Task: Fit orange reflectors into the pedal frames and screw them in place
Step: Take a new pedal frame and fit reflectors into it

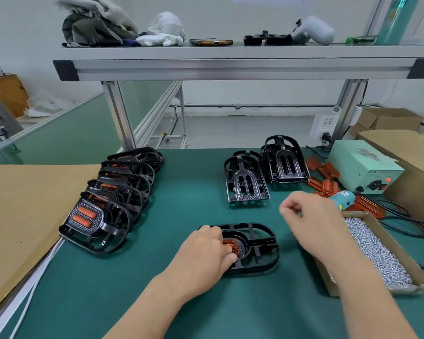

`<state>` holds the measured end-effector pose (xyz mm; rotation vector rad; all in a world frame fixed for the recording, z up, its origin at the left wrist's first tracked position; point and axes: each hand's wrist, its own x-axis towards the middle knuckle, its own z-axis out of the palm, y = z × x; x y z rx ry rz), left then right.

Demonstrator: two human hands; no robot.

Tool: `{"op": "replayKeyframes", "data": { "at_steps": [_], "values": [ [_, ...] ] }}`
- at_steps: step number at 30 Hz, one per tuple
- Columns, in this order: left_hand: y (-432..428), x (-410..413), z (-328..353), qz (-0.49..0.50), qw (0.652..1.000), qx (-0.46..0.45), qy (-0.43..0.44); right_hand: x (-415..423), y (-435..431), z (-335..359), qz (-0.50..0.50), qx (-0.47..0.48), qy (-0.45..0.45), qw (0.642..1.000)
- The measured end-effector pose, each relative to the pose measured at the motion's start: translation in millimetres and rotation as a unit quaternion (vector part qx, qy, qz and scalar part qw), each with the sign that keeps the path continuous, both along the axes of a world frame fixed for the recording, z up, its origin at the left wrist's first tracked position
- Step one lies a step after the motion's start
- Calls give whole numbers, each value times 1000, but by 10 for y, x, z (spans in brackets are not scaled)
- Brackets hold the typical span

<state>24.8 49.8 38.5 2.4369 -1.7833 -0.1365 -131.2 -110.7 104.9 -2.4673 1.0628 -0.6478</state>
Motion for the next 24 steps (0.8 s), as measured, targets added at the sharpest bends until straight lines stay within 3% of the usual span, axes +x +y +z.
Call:
{"op": "replayKeyframes", "data": {
  "at_steps": [6, 14, 24],
  "values": [
    [-34, 13, 108, -6, 999, 49, -10, -368, -374, -133, -92, 26, 110, 989],
    [-34, -42, 151, 3, 999, 43, -33, -505, -490, -375, -74, 82, 220, 969],
    [-82, -113, 212, 12, 996, 30, -82, -529, -515, -462, -78, 85, 195, 974]
  ]
}}
